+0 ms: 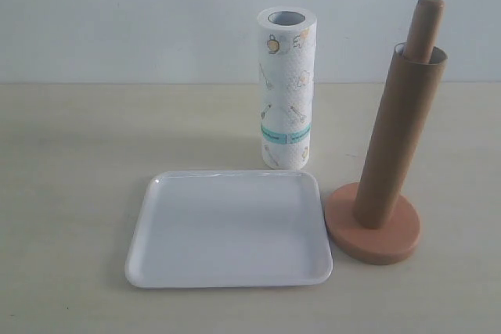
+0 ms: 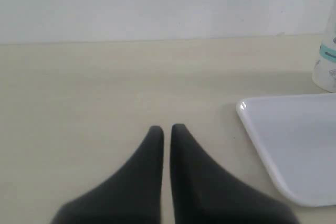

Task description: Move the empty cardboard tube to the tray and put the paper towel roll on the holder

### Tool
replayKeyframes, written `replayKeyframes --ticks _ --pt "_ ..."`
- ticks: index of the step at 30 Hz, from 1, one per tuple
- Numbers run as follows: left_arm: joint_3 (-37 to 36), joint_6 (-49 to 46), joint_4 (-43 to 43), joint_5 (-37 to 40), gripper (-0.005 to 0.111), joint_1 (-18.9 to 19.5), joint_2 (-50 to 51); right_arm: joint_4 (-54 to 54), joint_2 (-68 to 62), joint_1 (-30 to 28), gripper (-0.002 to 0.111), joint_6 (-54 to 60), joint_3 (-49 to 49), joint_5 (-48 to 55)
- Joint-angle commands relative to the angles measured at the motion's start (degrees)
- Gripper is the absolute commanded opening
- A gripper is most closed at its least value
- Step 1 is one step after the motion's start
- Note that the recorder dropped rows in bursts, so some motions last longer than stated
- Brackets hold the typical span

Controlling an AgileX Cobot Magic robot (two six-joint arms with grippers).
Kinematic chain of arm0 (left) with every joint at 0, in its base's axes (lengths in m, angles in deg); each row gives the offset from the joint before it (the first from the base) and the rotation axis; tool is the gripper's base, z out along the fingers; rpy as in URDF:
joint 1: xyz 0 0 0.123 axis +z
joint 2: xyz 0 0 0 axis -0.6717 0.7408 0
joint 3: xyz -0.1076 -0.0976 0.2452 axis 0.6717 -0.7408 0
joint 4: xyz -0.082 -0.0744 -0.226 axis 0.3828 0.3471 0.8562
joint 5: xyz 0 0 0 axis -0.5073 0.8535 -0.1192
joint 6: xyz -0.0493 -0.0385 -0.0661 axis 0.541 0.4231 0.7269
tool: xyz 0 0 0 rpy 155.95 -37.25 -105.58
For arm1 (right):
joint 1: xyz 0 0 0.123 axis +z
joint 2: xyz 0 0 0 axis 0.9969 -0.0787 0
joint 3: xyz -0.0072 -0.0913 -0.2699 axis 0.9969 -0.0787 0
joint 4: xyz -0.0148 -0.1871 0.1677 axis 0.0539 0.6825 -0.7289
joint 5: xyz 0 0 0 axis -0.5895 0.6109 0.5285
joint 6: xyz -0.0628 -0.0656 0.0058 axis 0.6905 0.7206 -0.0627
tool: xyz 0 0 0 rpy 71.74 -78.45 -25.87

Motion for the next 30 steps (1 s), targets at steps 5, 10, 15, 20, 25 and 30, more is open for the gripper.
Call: replayKeyframes --ticks 5,10,15,20,25,30 --pt "-0.17 -0.24 0.08 -0.64 0.004 -0.53 -0.10 6.15 -14.94 9.10 0.000 -1.20 0.32 -1.91" --pt "-0.17 -0.24 0.08 -0.64 0.004 -0.53 -0.10 11.73 -23.05 16.77 0.000 0.62 -3.99 -19.06" --pt "-0.17 -0.24 0.08 -0.64 0.004 -0.53 -0.10 9.13 -28.04 19.45 0.000 2.84 -13.25 -28.95" --pt "-0.17 -0.24 0.08 -0.64 0.004 -0.53 -0.10 -4.45 -29.47 19.35 0.000 10.43 -16.67 -31.70" --pt "-0.17 -0.24 0.08 -0.64 0.004 -0.53 -0.10 -4.45 -29.47 19.35 0.037 9.76 -16.67 -29.36" --pt "-0.17 -0.24 0.08 -0.64 0.004 -0.53 -0.10 -8.59 -29.47 19.35 0.066 7.88 -16.67 -29.72"
